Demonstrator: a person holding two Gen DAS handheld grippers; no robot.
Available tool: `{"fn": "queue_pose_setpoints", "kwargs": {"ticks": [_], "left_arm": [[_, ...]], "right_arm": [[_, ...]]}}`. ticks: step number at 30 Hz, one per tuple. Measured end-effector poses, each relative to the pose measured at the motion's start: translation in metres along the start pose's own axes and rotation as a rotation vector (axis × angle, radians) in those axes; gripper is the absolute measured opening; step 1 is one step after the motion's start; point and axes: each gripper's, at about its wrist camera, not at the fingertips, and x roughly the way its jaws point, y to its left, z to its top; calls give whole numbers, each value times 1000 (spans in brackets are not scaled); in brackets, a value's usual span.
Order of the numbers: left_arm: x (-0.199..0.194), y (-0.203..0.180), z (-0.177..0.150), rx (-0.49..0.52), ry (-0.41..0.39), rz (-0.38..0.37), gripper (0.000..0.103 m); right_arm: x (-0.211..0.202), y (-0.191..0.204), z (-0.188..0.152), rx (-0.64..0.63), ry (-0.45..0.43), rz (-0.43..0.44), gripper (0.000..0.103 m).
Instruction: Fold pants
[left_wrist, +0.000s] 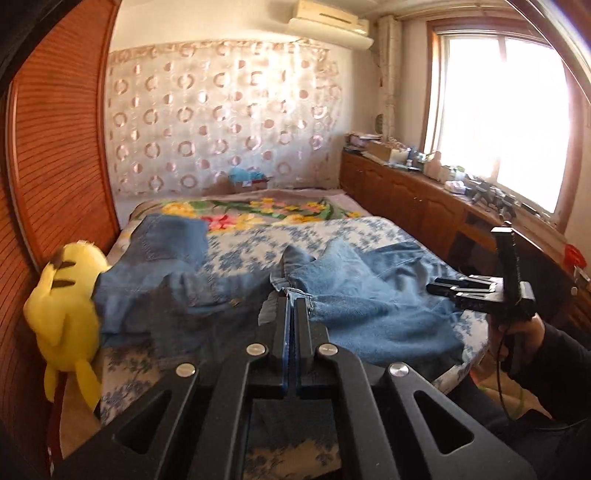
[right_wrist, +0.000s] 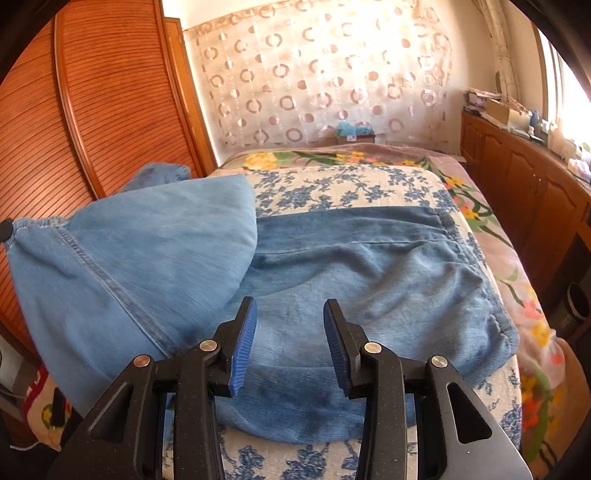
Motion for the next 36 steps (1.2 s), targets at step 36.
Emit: {"fn": "queue_pose_setpoints", "kwargs": {"ticks": [36], "left_arm": [[176, 23, 20, -6, 274, -29, 35]], "right_arm": [[55, 43, 1, -131, 23, 14, 54]]}}
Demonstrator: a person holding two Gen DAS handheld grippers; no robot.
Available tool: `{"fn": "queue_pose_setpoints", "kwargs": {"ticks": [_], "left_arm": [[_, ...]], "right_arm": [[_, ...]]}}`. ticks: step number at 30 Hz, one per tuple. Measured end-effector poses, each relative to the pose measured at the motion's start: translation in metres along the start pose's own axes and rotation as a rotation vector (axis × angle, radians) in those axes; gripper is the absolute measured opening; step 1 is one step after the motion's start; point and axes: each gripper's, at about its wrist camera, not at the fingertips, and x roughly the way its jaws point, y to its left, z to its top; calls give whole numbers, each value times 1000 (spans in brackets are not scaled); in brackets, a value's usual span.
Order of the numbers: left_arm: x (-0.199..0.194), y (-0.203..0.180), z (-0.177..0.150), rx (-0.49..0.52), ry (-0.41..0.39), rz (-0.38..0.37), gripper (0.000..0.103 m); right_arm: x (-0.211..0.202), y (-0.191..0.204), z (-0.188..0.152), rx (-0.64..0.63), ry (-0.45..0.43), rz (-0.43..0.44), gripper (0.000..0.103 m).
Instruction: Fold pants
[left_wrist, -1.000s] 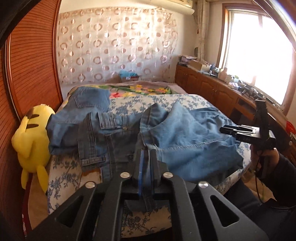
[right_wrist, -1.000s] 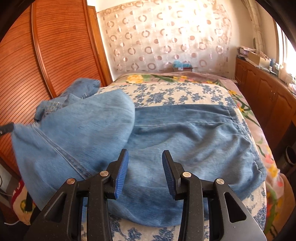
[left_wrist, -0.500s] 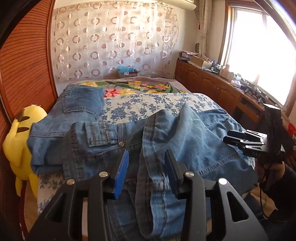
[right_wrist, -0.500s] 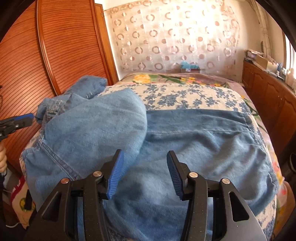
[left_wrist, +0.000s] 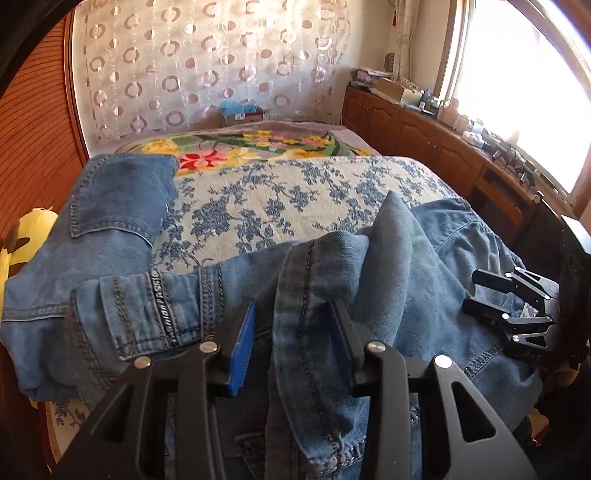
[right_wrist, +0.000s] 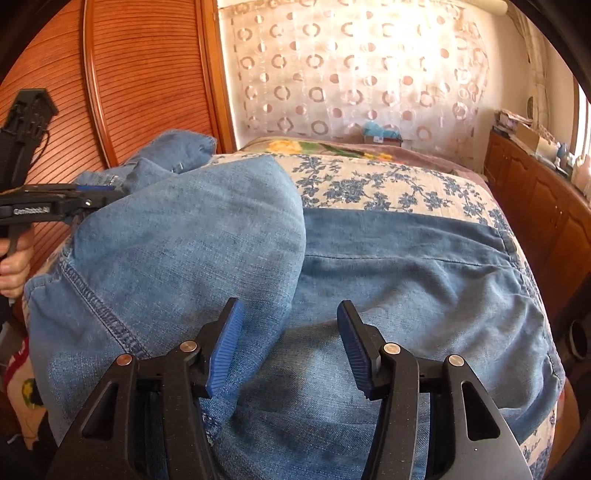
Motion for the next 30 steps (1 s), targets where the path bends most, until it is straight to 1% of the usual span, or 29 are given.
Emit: {"fn": "queue_pose_setpoints", "kwargs": {"ticks": [1, 2, 3, 4, 5, 7, 9, 11, 16, 18, 21, 23, 26, 28, 30], "left_arm": [[2, -1, 0, 2, 1, 3, 32], [2, -3, -2, 6, -1, 3, 21], [0, -5, -4, 11, -7, 9, 15], [-4, -7, -6, 20, -20, 19, 13], [-9, -10, -9, 30, -32, 25, 5], [-25, -12, -14, 25, -74, 34, 3], [-40, -10, -17, 6, -106, 38, 3], [-61, -8, -19, 2, -156, 59, 3], [-107, 7, -22, -29, -258, 108, 3], [-122, 15, -20, -35, -289, 143, 3], [-134, 30, -16, -56, -312, 175, 3], [-135, 42, -15, -75, -308, 201, 3], [-120, 55, -13, -95, -253, 196, 5], [-104, 59, -14, -101, -206, 198, 9], [-93, 61, -18, -106, -170, 207, 20]], "right_arm": [[-1, -1, 0, 3, -5, -2, 54], [0, 0, 0, 7, -6, -2, 54], [-1, -1, 0, 13, -8, 1, 54], [0, -3, 0, 18, -8, 5, 54], [-1, -4, 0, 23, -10, 7, 54], [-3, -7, 0, 42, -20, 11, 54], [-5, -10, 0, 58, -33, 11, 54], [-7, -14, -1, 78, -39, 12, 54], [-5, -18, 1, 98, -26, 33, 54], [-6, -17, 0, 99, -30, 29, 54], [-7, -17, -1, 98, -30, 30, 54], [-7, -17, -1, 97, -27, 31, 54], [-6, -17, -1, 95, -22, 32, 54], [-6, -16, -1, 92, -20, 31, 54], [-5, -16, 0, 91, -18, 31, 54]]}}
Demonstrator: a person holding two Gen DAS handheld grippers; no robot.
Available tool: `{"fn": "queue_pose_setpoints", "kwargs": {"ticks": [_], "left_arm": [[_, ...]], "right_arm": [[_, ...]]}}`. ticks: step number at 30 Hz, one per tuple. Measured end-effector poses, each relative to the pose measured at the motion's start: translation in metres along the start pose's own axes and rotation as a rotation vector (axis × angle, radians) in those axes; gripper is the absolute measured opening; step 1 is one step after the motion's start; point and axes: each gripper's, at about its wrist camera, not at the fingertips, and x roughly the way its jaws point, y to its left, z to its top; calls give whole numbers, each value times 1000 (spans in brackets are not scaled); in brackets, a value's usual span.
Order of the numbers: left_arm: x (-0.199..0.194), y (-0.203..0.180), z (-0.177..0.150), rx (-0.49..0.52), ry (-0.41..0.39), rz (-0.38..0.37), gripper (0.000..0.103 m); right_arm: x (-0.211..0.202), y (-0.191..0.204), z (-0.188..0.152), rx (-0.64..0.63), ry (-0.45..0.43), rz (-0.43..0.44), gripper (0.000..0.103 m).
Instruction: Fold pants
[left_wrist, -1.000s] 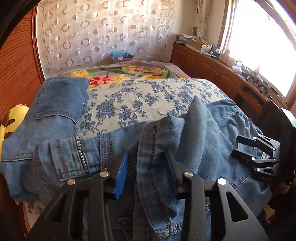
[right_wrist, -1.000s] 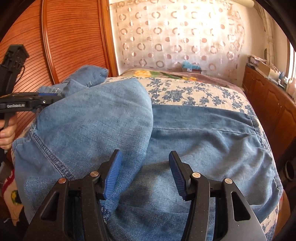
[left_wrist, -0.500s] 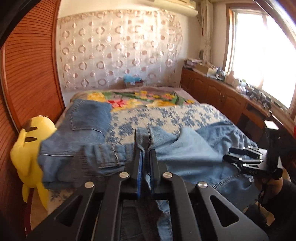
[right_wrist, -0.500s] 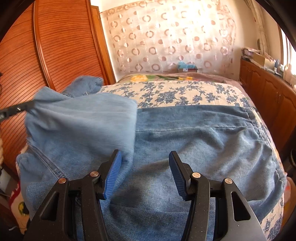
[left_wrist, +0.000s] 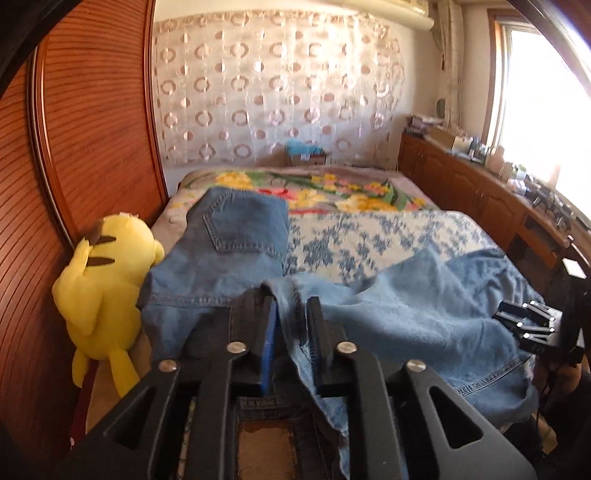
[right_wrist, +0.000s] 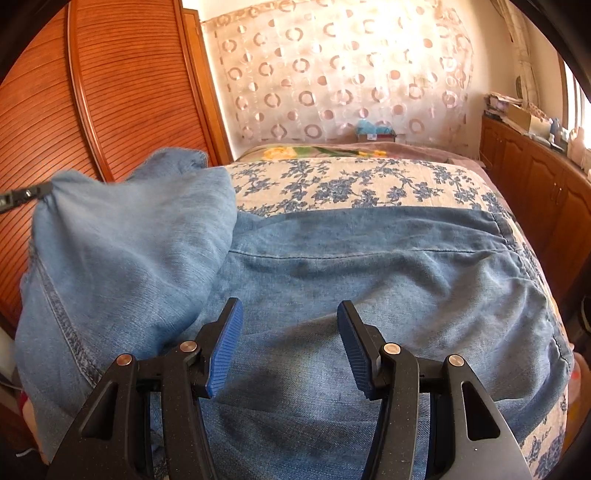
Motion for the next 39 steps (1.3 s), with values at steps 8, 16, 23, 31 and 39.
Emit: {"fn": "queue_pose_setpoints", "kwargs": {"ticks": [8, 16, 23, 31, 39], "left_arm": [[1, -5, -37, -5, 40, -34, 40], [-17, -18, -89, -5, 84, -85, 40], [-13, -28, -106, 11, 118, -102, 40], [-26, -28, -109, 22, 87, -120, 15], [-56, 7, -101, -43, 41, -96, 18]], "right_arm": [[1, 2, 0, -4, 8, 1, 54], [2, 2, 0, -4, 8, 0, 54], [3, 2, -1, -4, 12, -3, 54], [3, 2, -1, -4, 12, -2, 54], [3, 2, 0, -4, 13, -2, 54]]}}
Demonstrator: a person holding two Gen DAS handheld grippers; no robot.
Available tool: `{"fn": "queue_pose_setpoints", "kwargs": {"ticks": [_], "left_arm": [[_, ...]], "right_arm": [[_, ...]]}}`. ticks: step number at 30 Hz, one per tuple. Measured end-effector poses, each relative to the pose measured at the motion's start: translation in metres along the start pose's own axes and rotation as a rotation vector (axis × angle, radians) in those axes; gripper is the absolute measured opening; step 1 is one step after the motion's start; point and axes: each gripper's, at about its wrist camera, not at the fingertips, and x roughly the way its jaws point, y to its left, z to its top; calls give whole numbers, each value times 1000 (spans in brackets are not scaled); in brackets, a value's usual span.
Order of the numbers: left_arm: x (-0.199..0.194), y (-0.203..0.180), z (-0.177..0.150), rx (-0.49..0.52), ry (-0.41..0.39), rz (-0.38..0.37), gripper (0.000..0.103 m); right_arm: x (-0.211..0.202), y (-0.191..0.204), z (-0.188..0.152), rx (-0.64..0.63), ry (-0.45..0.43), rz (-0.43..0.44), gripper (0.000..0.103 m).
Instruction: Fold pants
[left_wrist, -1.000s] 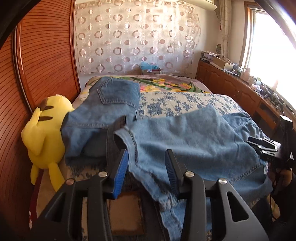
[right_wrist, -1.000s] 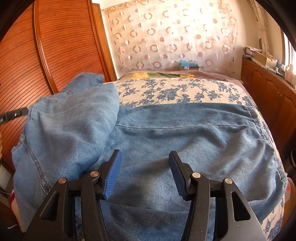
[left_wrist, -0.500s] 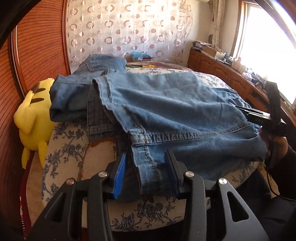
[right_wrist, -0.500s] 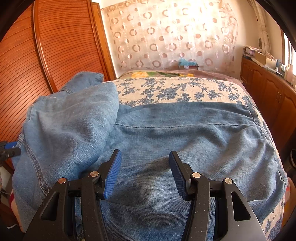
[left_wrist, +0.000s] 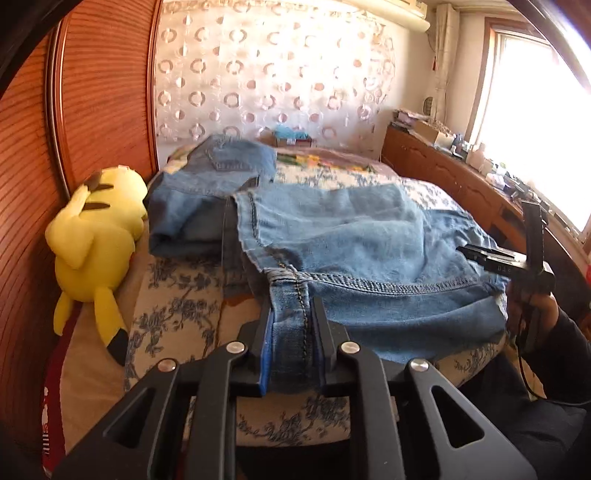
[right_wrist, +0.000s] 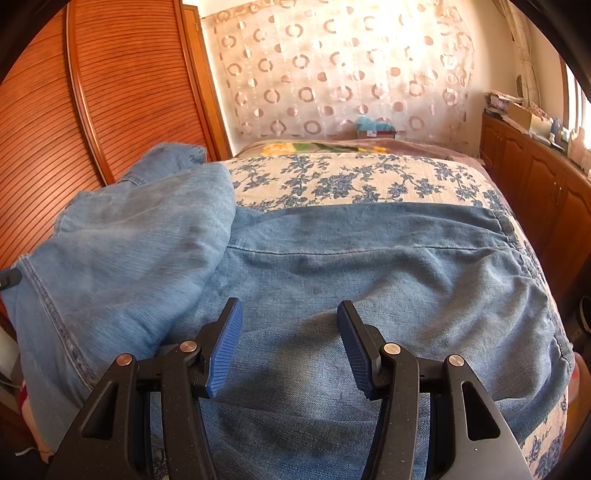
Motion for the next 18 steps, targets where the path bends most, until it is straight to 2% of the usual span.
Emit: {"fn": "queue_pose_setpoints", "kwargs": {"ticks": [5, 7, 8, 18], "left_arm": [[8, 7, -5, -14, 30, 53, 27], [8, 7, -5, -21, 22, 60, 33], [7, 7, -4, -21, 16, 60, 39], [18, -9, 22, 49, -12, 57, 43]], "right_arm": [[2, 0, -1, -1, 3, 0, 54], [2, 0, -1, -2, 1, 0, 54], [2, 1, -1, -6, 1, 1, 54], [4, 1, -1, -7, 13, 2, 54]]}}
